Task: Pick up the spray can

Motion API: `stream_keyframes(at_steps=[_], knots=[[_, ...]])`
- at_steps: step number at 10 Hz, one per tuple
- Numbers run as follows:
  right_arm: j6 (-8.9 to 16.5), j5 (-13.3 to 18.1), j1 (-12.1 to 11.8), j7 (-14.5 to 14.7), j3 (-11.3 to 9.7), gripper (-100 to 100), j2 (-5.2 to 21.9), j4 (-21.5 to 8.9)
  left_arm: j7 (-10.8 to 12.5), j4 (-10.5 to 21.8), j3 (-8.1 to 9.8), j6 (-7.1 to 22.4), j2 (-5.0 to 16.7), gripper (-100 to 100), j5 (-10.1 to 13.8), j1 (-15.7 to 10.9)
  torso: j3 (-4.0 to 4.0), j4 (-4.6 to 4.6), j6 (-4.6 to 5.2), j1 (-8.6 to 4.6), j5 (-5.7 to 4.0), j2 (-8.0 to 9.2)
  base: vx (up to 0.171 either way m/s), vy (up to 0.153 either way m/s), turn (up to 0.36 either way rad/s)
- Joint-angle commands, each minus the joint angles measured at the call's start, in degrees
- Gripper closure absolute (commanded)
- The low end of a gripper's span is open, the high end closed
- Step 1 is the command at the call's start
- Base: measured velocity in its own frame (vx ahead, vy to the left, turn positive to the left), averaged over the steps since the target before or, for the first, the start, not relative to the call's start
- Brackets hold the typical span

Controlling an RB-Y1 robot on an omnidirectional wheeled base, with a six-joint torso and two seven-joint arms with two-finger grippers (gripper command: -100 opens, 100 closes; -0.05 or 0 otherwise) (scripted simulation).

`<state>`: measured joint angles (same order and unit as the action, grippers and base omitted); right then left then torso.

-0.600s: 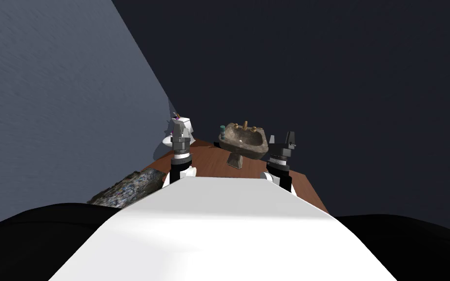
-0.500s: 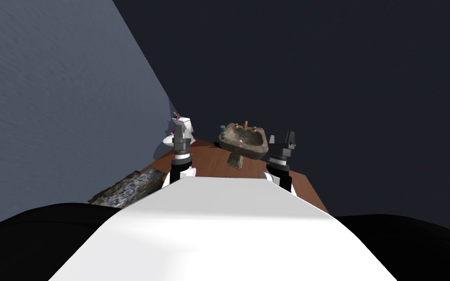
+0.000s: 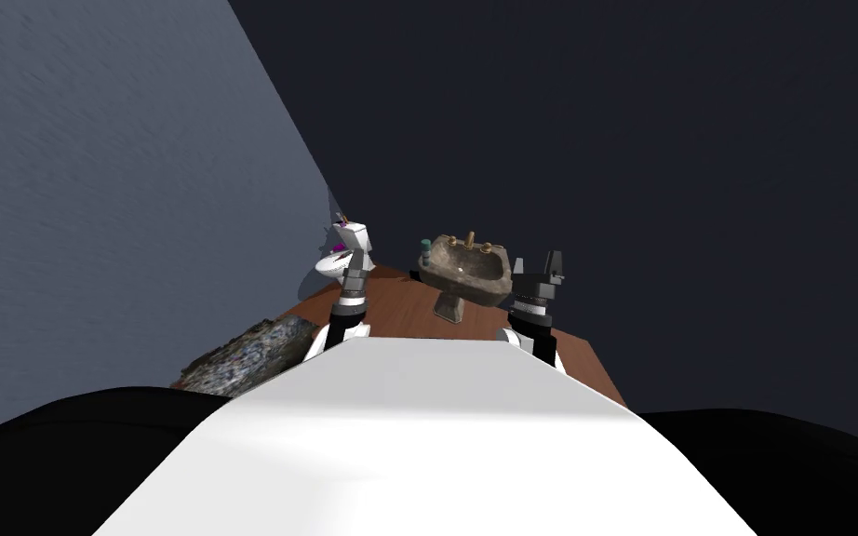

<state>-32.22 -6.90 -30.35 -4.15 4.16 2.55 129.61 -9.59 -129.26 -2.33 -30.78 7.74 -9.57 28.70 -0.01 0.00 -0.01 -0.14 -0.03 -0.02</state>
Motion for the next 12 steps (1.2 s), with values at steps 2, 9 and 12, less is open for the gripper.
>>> stream_keyframes(at_steps=[2, 9, 12], knots=[[0.0, 0.0, 0.0, 0.0, 0.0, 0, 0.0, 0.0, -0.34, 2.95, -0.07, 0.18, 2.53, -100, -2.14, 0.86, -0.01, -0.01, 0.0, -0.01, 0.0, -0.03, 0.014, -0.047, 0.074], [0.0, 0.0, 0.0, 0.0, 0.0, 0, 0.0, 0.0, -1.19, 12.39, 0.65, 1.47, 9.82, -100, -9.06, 2.9, -0.09, -0.04, 0.01, -0.16, -0.03, -0.16, 0.032, -0.069, 0.083], [0.0, 0.0, 0.0, 0.0, 0.0, 0, 0.0, 0.0, -2.02, 15.35, 0.76, 2.39, 12.38, -100, -11.57, 2.99, -0.07, -0.03, 0.02, -0.04, -0.02, -0.12, 0.03, -0.054, 0.012]])
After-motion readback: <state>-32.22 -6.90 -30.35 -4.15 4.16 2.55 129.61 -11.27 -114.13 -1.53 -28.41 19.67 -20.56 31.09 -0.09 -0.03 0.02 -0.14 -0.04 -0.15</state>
